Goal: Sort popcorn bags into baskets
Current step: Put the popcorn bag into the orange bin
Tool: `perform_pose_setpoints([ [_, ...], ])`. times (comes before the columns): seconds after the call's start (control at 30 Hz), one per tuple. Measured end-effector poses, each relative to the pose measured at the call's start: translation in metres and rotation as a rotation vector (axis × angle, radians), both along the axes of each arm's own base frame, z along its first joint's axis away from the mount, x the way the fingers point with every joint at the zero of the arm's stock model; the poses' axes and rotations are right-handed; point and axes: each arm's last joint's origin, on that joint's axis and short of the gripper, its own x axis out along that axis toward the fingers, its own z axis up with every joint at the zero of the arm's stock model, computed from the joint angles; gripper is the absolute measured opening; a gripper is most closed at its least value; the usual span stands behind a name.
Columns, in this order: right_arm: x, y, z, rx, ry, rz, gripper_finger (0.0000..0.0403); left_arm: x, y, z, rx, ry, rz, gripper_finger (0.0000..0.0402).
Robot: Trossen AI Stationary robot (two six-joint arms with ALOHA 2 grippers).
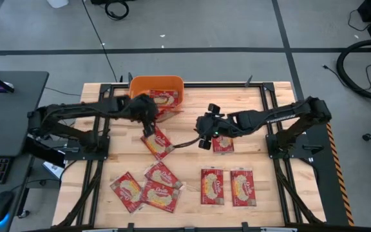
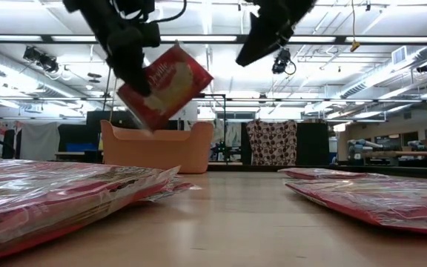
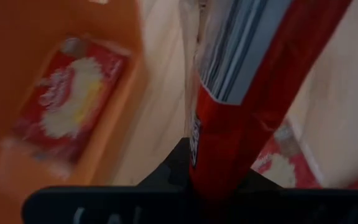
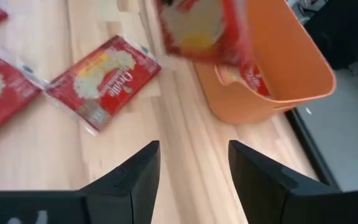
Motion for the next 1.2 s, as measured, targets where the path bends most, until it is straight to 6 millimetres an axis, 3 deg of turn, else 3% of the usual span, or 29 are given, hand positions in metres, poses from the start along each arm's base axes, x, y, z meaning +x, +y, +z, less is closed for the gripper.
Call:
perform_pose_setpoints([
  [0.2,-0.024,0.01,-0.022,0.049,-0.083,0.007,0.0195,-0.012,0.033,0.031,0.06,0.052,0.034,0.0027],
  [0.33,-0.034,0.016,-0.035,0.076,-0.172,0.025,0.0195,-0.013,0.064,0.04,0.135,0.077,0.035,0.0027],
  [0.47,-0.042,0.022,-0.048,0.105,-0.23,0.036,0.0195,-0.008,0.098,0.024,0.186,0.185,-0.01,0.0027],
  [0.63,-0.046,0.026,-0.063,0.125,-0.282,0.051,0.0195,-0.003,0.135,-0.016,0.148,0.34,-0.06,0.0027],
  [0.83,-0.053,0.031,-0.077,0.181,-0.317,0.038,0.0195,-0.002,0.149,-0.058,0.038,0.529,-0.105,0.0035],
  [1.03,-0.061,0.037,-0.09,0.193,-0.386,0.042,0.0195,0.003,0.148,-0.063,0.129,0.648,-0.114,0.0108],
  [1.2,-0.066,0.035,-0.097,0.143,-0.445,0.034,0.0195,0.012,0.16,-0.055,0.399,0.692,0.063,0.0172],
])
